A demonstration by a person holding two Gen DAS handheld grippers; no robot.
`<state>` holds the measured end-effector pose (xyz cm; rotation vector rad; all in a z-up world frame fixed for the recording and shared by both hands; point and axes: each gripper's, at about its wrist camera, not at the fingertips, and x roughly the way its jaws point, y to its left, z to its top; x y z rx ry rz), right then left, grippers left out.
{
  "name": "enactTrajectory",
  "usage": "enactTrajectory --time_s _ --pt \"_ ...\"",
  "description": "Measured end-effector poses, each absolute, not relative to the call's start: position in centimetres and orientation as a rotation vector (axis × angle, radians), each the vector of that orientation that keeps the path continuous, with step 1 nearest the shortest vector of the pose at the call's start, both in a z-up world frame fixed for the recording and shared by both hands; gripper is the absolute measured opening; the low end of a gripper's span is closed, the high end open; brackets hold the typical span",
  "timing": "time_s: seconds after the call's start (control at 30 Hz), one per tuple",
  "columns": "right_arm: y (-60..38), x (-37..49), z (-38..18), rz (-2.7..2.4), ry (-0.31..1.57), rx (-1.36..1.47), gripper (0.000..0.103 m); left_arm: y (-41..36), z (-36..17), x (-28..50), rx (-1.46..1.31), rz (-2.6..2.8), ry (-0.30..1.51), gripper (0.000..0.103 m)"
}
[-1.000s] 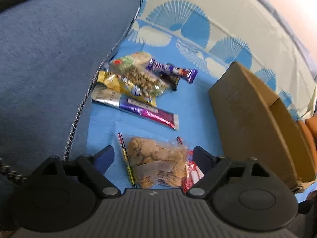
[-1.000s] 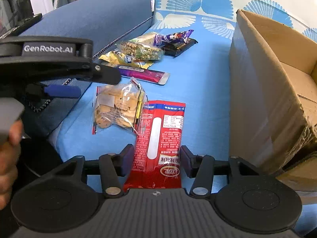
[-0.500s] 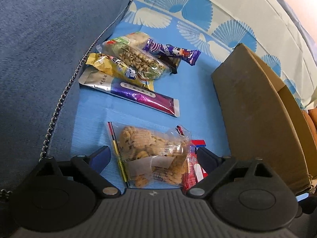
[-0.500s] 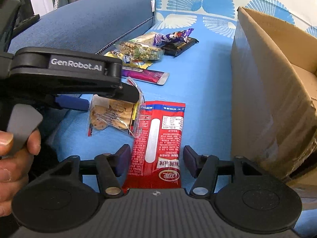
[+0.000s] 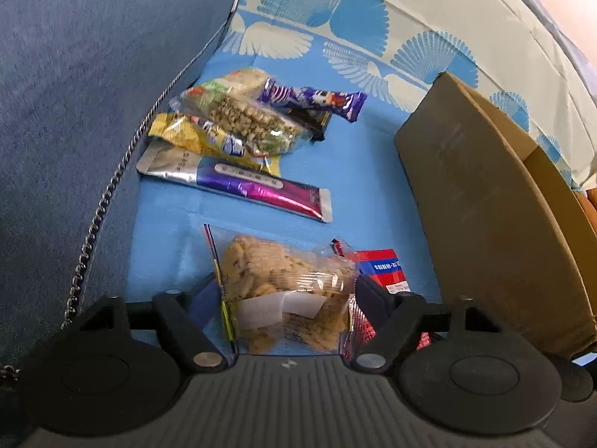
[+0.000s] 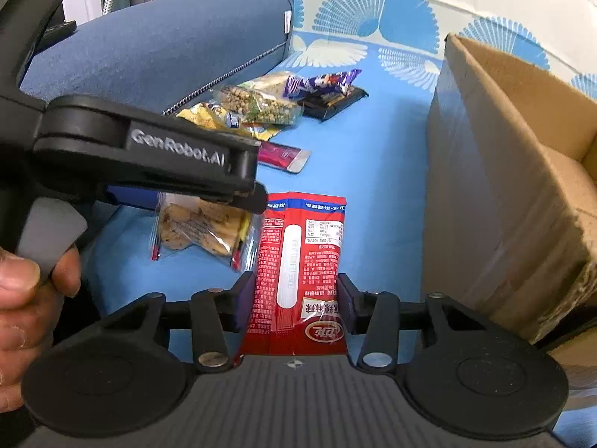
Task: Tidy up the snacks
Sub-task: 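Close left tool on the clear cookie bag while right tool holds the wafer packet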
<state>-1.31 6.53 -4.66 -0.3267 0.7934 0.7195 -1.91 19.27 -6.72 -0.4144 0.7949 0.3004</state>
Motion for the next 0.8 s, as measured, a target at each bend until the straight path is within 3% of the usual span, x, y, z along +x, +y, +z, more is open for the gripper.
enactTrajectory --time_s 0.13,0.4,0.8 --pt "6.4 -1.4 -4.4 0.715 0.788 -0.328 0.048 18.9 -5.7 -2.8 -0.385 0.319 0.734 0.071" --pt "6.5 -1.4 -4.8 0.712 0.809 -0.341 0.048 19.9 -5.4 -3.6 -0.436 0.363 0.750 0.071" --pt "6.9 -1.2 -5.4 0.714 0.826 -0.358 0.051 20.2 -6.4 -2.9 -0.448 0.370 0.803 0.085"
